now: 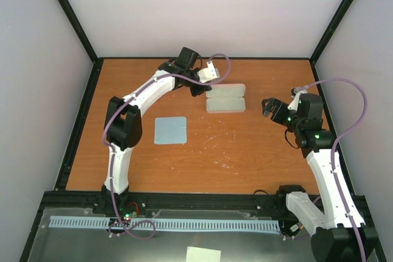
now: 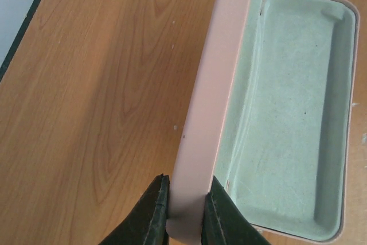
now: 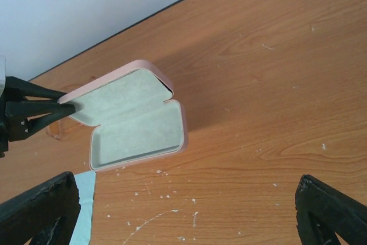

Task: Organize the sunglasses
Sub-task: Place the sunglasses case at the center of the board.

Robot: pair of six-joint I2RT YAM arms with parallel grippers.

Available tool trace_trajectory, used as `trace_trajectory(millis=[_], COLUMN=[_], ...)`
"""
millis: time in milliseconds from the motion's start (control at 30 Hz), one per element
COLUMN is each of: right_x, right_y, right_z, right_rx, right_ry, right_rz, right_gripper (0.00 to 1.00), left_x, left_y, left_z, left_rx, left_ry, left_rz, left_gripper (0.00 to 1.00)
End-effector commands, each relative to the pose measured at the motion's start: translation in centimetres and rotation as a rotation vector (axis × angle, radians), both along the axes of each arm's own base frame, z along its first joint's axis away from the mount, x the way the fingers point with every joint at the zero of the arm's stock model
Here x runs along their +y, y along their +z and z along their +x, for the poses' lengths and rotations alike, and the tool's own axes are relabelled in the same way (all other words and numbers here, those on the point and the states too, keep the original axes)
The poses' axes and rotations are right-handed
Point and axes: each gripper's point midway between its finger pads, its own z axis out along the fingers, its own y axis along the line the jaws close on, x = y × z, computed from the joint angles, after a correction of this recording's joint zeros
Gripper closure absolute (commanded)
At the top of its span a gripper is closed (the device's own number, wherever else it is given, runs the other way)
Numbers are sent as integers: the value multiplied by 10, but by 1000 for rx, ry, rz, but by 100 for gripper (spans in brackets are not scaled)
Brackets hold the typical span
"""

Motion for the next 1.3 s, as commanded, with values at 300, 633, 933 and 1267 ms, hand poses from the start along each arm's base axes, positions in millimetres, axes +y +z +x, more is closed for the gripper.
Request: trace_trajectory(millis=[300,633,933,1267], right_x=[2,5,6,7], right_y=[-23,-32,-42,-48], right_z=[12,21,21,18], right_rx=[68,97,120,135], right_ry=[34,94,111,121], right_rz=[-25,-31,-22,-20], right_gripper=[0,0,0,0], left_x=[-12,-29,-28,-20], left_y=[-30,-52,-58,-69], left_z=[36,41,40,23], left_rx=[-139,-81,-90,-50], left_ry=[9,29,28,43], left_rz=[81,55,76,101], left_gripper=[100,100,97,68])
